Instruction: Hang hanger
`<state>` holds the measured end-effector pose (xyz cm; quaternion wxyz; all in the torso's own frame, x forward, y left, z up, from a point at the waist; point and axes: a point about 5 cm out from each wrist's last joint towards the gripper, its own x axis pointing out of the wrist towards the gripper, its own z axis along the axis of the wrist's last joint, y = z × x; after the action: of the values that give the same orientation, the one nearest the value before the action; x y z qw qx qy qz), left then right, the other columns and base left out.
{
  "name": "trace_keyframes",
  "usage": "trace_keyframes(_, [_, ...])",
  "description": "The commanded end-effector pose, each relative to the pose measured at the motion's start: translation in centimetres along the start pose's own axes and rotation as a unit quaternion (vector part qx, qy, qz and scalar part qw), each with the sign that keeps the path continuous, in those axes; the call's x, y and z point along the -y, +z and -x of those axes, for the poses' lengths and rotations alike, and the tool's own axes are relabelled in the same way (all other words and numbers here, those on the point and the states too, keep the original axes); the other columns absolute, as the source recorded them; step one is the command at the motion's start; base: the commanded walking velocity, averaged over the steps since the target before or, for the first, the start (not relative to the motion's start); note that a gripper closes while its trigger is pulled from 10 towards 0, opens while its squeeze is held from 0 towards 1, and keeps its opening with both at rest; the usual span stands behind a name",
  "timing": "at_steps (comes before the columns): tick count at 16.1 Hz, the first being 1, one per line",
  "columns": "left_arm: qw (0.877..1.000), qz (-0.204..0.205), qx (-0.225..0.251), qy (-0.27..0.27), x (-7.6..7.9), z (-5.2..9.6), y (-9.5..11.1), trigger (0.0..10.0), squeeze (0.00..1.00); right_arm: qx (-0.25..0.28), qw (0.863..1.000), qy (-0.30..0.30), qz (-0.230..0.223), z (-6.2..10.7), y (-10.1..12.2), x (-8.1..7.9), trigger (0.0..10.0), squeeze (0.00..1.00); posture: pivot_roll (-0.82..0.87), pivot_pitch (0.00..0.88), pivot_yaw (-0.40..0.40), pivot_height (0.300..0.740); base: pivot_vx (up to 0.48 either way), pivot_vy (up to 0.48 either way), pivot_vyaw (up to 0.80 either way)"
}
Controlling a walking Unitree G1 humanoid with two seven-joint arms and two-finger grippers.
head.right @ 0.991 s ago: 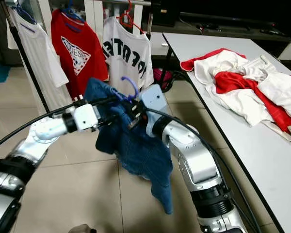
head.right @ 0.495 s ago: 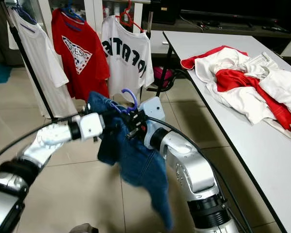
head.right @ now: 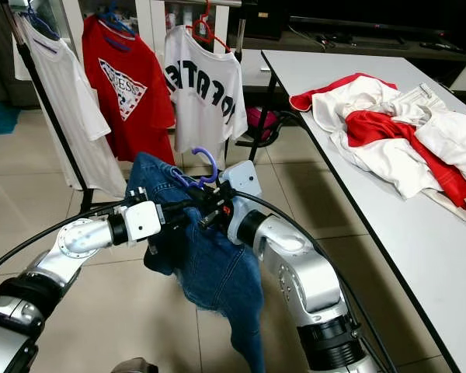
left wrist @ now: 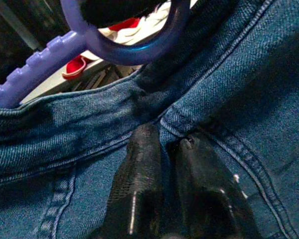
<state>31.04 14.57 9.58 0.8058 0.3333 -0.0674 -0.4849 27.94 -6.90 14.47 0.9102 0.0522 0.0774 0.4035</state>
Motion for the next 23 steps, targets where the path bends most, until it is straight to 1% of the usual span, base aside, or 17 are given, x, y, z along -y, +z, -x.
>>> trace_keyframes(1, [1.0,0.002,0.004,0.003,0.1,0.2,0.1,0.0,0.0,0.005,1.0,0.005,-0.007,0.1,0.1,0.1,10.0,0.0,-0.01,0.0,-0.077,0.74,0.0,0.0,0.0])
trace_keyframes(5, [1.0,0.011,0.002,0.023,0.2,0.9,-0.2,0.0,0.0,0.002,1.0,0.007,-0.011,0.2,-0.2,0.0,10.0,0.0,-0.01,0.0,-0.076,0.74,0.0,0.0,0.0])
trace_keyframes(10, [0.999,0.015,0.007,0.035,0.1,1.3,-0.2,0.0,0.0,0.005,1.0,0.004,-0.011,0.1,-0.1,0.2,10.0,0.0,-0.01,0.0,-0.074,0.74,0.0,0.0,0.0])
trace_keyframes(12, [0.998,0.011,0.015,0.061,-0.2,1.6,0.0,0.0,0.0,0.009,1.0,-0.015,-0.011,0.2,0.0,0.7,10.0,0.0,-0.01,0.0,-0.074,0.74,0.0,0.0,0.0])
trace_keyframes(14, [0.995,0.003,0.021,0.099,-0.7,2.4,0.2,0.0,0.0,0.029,0.996,-0.087,-0.024,0.4,0.4,2.4,10.0,0.0,-0.01,0.0,-0.072,0.74,0.0,0.0,0.0])
trace_keyframes(15, [0.991,-0.004,0.012,0.137,-1.2,3.4,-0.1,0.0,0.0,0.045,0.988,-0.141,-0.036,0.7,0.7,3.9,10.0,0.0,0.0,0.0,-0.073,0.74,0.0,0.0,0.0])
trace_keyframes(16, [0.988,-0.007,0.005,0.151,-1.3,3.9,-0.3,0.0,0.0,0.049,0.986,-0.156,-0.039,0.9,0.8,4.3,10.0,0.0,0.0,0.0,-0.073,0.74,0.0,0.0,0.0])
trace_keyframes(18, [0.982,-0.019,-0.023,0.189,-1.7,5.5,-1.0,0.0,0.0,0.064,0.979,-0.191,-0.041,1.5,1.1,5.3,10.0,0.0,0.0,0.0,-0.073,0.74,0.0,0.0,0.0])
trace_keyframes(19, [0.981,-0.021,-0.027,0.193,-1.7,5.7,-1.1,0.0,0.0,0.066,0.977,-0.196,-0.042,1.6,1.1,5.5,10.0,0.0,0.0,0.0,-0.073,0.74,0.0,0.0,0.0])
trace_keyframes(21, [0.977,-0.022,-0.055,0.204,-1.3,6.8,-1.8,0.0,0.0,0.093,0.966,-0.236,-0.049,2.0,1.9,6.7,10.0,0.0,0.0,0.0,-0.075,0.74,0.0,0.0,0.0])
trace_keyframes(23, [0.976,-0.015,-0.069,0.208,-0.6,7.2,-2.3,0.0,0.0,0.11,0.961,-0.249,-0.046,2.2,2.6,7.3,10.0,0.0,0.0,0.0,-0.077,0.74,0.0,0.0,0.0])
